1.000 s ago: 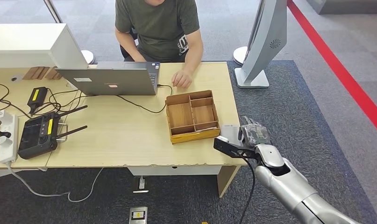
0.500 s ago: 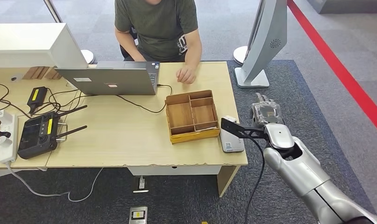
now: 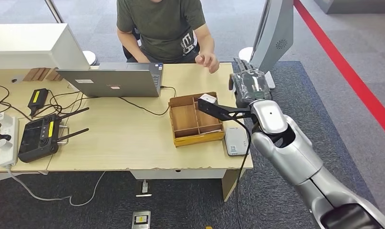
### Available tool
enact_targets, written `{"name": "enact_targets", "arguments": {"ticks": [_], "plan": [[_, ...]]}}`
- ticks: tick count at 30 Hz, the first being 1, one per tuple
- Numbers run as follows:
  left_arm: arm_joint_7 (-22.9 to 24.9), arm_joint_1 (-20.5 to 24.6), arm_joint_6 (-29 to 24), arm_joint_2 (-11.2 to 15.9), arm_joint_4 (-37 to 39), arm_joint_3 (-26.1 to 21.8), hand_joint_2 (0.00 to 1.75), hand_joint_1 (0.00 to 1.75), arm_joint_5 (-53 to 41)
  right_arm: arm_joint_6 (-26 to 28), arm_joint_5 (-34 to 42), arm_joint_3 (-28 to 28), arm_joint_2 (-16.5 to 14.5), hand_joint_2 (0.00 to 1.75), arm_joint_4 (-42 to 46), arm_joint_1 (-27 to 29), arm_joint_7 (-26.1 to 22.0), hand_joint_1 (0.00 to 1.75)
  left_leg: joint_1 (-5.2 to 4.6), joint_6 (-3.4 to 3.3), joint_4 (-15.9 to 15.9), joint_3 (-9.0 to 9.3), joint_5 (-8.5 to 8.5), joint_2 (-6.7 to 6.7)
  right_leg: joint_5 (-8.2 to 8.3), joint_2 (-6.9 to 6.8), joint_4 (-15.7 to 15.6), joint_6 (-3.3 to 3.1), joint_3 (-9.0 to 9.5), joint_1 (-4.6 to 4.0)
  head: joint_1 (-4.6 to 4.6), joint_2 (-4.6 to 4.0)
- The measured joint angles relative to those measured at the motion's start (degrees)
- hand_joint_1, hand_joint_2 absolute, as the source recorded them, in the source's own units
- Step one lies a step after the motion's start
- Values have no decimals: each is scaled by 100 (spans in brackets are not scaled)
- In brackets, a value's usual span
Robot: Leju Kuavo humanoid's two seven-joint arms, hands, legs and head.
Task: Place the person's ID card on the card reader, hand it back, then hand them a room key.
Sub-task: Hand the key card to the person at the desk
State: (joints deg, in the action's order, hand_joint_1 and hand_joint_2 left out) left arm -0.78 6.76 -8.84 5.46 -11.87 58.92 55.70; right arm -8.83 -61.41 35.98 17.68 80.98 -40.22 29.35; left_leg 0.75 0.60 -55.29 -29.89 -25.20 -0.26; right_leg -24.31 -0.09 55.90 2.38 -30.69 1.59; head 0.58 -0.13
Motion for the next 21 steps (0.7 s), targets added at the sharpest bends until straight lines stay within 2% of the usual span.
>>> {"name": "enact_targets", "arguments": {"ticks": [3,8,21], "plan": [[-56,3,22,-1,-15,24,0,0,-95,60,49,119,-169,175,-89,-79,-14,175,1,0,0,-6,2,-2,0,-1,0,0,-4,-2,1,0],[-78,6,44,0,-19,74,0,0,-207,126,151,255,-282,175,-261,-174,-4,175,0,-1,-1,-10,2,-1,1,-1,-1,-1,-7,-1,1,0],[131,5,26,2,-19,134,0,0,-20,402,211,520,-635,175,-840,-408,-83,175,3,2,-1,-13,5,-1,2,-1,3,-3,-12,-3,0,-1]]}}
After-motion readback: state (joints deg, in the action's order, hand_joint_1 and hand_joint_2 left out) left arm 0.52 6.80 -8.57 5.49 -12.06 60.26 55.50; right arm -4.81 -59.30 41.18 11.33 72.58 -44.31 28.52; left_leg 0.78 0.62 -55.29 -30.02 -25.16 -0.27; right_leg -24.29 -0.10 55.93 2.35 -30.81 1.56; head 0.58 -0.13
